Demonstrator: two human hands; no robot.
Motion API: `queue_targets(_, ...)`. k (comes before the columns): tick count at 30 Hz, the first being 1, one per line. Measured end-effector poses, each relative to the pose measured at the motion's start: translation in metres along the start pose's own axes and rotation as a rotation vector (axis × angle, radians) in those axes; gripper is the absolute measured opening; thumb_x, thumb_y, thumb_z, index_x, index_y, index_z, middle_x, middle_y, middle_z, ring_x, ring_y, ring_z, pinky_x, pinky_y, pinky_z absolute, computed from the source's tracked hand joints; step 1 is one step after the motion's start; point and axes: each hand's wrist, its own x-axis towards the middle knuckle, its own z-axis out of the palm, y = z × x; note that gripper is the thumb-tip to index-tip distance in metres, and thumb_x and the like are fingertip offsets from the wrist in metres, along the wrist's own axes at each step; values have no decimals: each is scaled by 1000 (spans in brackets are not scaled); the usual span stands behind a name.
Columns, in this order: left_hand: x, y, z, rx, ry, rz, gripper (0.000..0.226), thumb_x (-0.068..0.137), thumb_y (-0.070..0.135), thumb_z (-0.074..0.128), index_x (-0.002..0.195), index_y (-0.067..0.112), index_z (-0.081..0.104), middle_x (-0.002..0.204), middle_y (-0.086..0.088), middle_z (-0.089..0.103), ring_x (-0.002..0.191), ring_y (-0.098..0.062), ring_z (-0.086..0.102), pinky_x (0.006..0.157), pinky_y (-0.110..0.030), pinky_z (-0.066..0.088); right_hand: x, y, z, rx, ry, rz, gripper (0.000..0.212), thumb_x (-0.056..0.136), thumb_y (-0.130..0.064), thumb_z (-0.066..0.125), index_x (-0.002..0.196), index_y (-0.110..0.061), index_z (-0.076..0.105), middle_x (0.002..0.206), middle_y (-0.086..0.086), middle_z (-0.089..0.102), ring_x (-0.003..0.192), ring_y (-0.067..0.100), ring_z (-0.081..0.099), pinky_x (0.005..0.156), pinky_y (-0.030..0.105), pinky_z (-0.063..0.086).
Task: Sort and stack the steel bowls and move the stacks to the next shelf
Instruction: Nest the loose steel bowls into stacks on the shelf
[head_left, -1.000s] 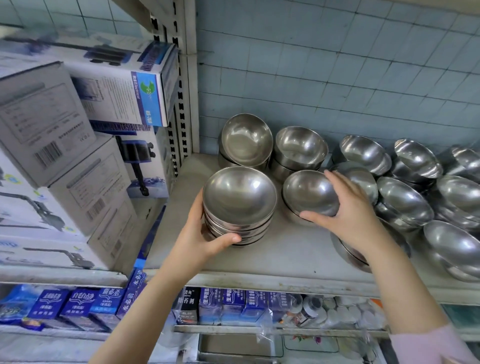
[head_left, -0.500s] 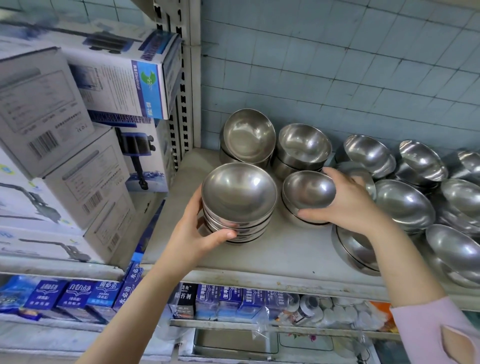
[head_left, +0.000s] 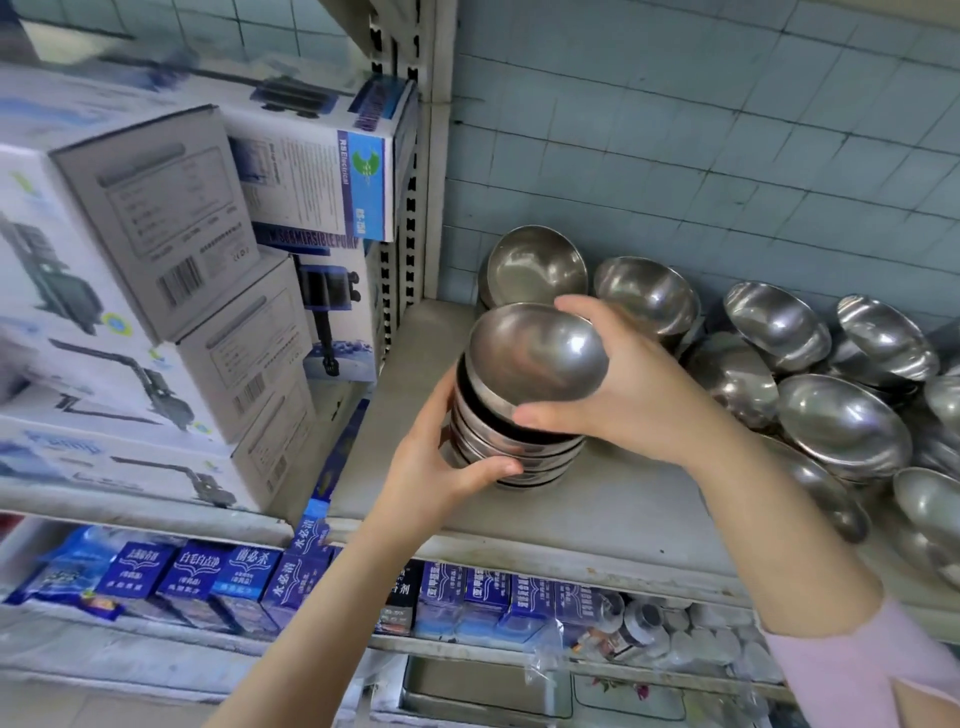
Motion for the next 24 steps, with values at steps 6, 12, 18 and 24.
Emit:
queue_targets(6,-1,3,-1,-4,-2,-17,96,61,41,85,143,40,35,132,26,55,125,4,50,103,-17,41,1,2,10,8,-14,21,110,52,-57,87,146,-41,32,151,-18,32,141,4,27,109,27,30)
queue_targets(12,-2,-2,-2,28,-52,-107,115,59,50,87,151,35,19,146,16,45,136,-3,41,113,-34,37,-1,5,10,53,-64,-2,115,52,-59,86,149,-45,24,152,-20,26,143,4,21,109,27,26)
queue_targets(18,-4,-5,-7,214,-120,-155,117,58,40,90,151,29,19,140,9,50,127,-6,48,110,-31,39,-12,39,0,394,33,101,109,52,-88,65,148,-45,32,155,-15,35,139,2,37,116,36,34)
queue_targets(24,9,-6,-10,215,-55,-175,107,56,36,90,145,25,33,127,16,56,122,-5,52,99,-21,40,-22,52,11,572,156,164,80,70,-64,57,143,-32,48,137,-19,51,125,-5,52,109,32,44)
